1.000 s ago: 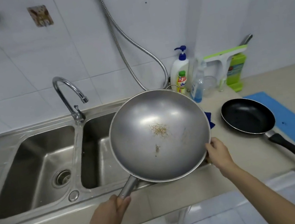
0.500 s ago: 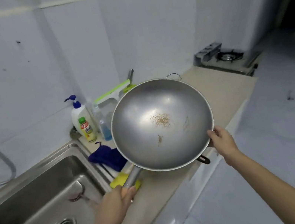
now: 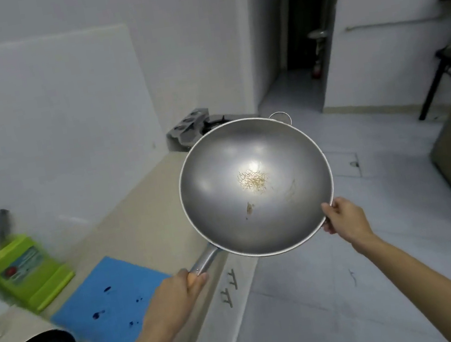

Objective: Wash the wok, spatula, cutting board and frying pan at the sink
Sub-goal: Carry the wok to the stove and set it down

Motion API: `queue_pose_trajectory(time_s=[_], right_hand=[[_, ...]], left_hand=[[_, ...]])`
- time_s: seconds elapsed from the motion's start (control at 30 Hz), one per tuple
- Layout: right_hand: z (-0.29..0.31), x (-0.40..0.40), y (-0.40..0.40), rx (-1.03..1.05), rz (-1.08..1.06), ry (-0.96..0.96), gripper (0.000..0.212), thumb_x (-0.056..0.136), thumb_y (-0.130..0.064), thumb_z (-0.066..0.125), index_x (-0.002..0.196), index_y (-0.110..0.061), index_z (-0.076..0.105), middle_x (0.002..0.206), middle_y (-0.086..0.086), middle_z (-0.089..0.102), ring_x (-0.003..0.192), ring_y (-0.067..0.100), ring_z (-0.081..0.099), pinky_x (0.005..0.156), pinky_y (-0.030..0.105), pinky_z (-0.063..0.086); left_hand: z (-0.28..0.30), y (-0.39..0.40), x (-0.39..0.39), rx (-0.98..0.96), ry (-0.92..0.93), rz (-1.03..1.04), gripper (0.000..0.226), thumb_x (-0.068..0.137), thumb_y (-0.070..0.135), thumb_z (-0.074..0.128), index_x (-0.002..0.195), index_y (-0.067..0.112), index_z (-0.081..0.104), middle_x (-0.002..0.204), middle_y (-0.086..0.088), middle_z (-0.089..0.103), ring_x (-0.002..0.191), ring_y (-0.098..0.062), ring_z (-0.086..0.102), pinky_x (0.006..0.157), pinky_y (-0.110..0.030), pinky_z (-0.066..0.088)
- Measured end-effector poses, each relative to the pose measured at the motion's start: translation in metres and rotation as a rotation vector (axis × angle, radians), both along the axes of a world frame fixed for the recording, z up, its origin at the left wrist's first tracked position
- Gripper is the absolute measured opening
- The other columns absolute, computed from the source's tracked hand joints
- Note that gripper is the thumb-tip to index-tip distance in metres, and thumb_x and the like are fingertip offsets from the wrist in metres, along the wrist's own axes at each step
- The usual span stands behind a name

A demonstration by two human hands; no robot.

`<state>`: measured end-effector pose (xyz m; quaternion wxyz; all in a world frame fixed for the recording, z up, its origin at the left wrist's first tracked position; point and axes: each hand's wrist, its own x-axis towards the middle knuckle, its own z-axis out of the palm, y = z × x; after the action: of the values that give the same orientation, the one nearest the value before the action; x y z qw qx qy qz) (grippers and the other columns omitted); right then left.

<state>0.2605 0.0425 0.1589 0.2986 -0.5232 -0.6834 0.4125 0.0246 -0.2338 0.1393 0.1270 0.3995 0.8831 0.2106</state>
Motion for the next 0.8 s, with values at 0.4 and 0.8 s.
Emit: queue_pose_trajectory(time_s=[0.4,0.8], right_hand=[[-0.029,0.035,0.208,-0.025,-0.220,-0.073,0.033,0.097,-0.021,0.051,0.082,0.008,0.054,0.063,0.011,0.066,0.053,0.018,0.062,0.053,0.027,0.048],[-0.054,-0.011,0.429,-0.117,-0.350,-0.013,0.032,0.097,-0.021,0.051,0.084,0.008,0.055,0.064,0.013,0.065,0.054,0.022,0.058,0.054,0.033,0.047]], left_hand=[[-0.009,0.280,-0.036,-0.107,0.019,-0.291,0.042,0.089,0.060,0.046,0.068,0.023,0.043,0.063,0.006,0.051,0.063,-0.019,0.050,0.058,-0.031,0.036],[-0.004,0.569,-0.118,-0.260,0.011,-0.455,0.040,0.088,0.061,0.046,0.078,0.023,0.052,0.079,0.001,0.059,0.069,-0.017,0.055,0.056,-0.026,0.038]])
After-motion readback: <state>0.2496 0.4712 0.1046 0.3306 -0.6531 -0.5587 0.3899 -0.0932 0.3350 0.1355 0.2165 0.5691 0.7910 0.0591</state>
